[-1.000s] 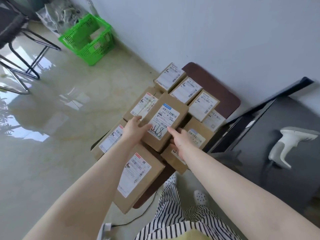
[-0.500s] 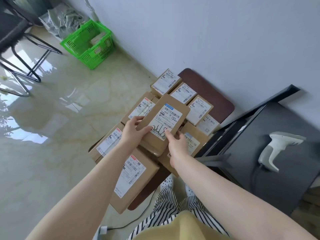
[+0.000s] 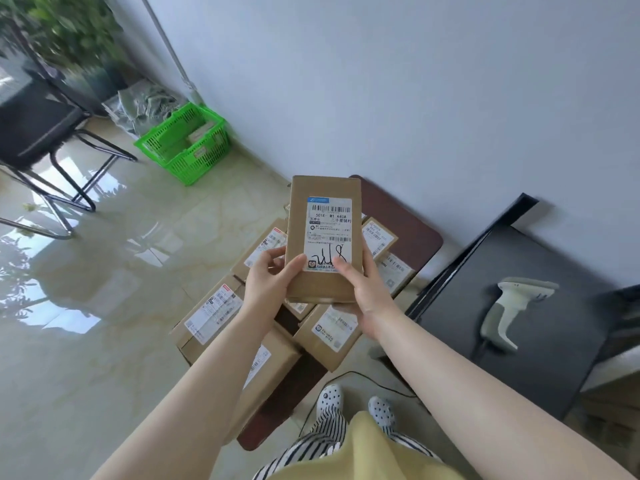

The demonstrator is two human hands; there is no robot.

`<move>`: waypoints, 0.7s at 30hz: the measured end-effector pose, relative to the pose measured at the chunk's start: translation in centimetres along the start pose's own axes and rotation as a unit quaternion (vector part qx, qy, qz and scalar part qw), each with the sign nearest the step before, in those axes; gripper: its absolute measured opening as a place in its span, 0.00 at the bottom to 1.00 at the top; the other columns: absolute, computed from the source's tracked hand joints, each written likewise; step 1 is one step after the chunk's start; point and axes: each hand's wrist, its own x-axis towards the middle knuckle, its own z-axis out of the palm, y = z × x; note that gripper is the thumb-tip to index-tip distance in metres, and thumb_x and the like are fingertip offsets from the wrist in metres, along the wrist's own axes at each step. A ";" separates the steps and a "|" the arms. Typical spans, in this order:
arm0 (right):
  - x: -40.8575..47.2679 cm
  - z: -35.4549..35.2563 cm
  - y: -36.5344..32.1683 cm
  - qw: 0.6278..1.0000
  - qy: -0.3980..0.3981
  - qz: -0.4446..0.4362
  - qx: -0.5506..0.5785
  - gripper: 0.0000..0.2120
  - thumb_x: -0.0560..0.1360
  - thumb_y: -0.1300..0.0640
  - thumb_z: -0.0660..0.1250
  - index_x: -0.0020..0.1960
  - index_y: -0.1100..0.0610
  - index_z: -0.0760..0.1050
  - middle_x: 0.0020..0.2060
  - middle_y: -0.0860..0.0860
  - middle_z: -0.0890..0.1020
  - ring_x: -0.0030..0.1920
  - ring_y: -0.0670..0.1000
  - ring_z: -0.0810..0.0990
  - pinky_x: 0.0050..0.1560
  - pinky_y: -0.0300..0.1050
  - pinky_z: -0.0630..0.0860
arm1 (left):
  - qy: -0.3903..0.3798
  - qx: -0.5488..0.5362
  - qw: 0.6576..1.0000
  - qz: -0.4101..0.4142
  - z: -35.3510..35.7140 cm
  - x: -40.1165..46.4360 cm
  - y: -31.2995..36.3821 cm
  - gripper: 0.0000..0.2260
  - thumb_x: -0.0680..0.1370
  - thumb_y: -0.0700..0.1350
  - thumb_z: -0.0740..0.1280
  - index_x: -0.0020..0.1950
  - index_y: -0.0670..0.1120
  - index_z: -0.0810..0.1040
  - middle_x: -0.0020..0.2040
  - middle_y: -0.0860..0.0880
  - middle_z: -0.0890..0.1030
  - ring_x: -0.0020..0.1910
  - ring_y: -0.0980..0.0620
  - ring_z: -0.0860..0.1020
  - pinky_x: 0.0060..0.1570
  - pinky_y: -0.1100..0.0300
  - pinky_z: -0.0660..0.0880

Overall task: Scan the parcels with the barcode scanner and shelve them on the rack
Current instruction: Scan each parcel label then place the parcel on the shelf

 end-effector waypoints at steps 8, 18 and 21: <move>-1.8 -5.8 -3.1 0.998 -0.032 -0.051 0.036 0.27 0.77 0.51 0.71 0.72 0.38 0.66 0.62 0.47 0.82 0.62 0.57 0.80 0.56 0.66 0.80 | -0.122 -0.025 0.992 0.000 6.2 -1.4 3.1 0.41 0.68 0.62 0.74 0.74 0.56 0.57 0.68 0.47 0.73 0.61 0.50 0.78 0.42 0.67 0.79; -3.1 -10.6 -6.4 0.996 -0.030 -0.085 0.000 0.31 0.77 0.52 0.71 0.75 0.37 0.62 0.60 0.45 0.83 0.61 0.53 0.82 0.55 0.63 0.81 | -0.220 -0.049 0.974 -0.030 10.0 -1.6 5.0 0.42 0.69 0.57 0.73 0.79 0.58 0.57 0.62 0.53 0.81 0.52 0.56 0.85 0.46 0.59 0.81; -3.3 -11.7 -6.1 0.996 -0.018 -0.086 -0.005 0.31 0.77 0.50 0.70 0.76 0.36 0.61 0.61 0.45 0.82 0.61 0.54 0.82 0.55 0.65 0.80 | -0.204 -0.052 0.977 -0.032 11.4 -1.9 5.0 0.44 0.67 0.57 0.74 0.79 0.57 0.56 0.63 0.50 0.81 0.57 0.51 0.83 0.52 0.54 0.81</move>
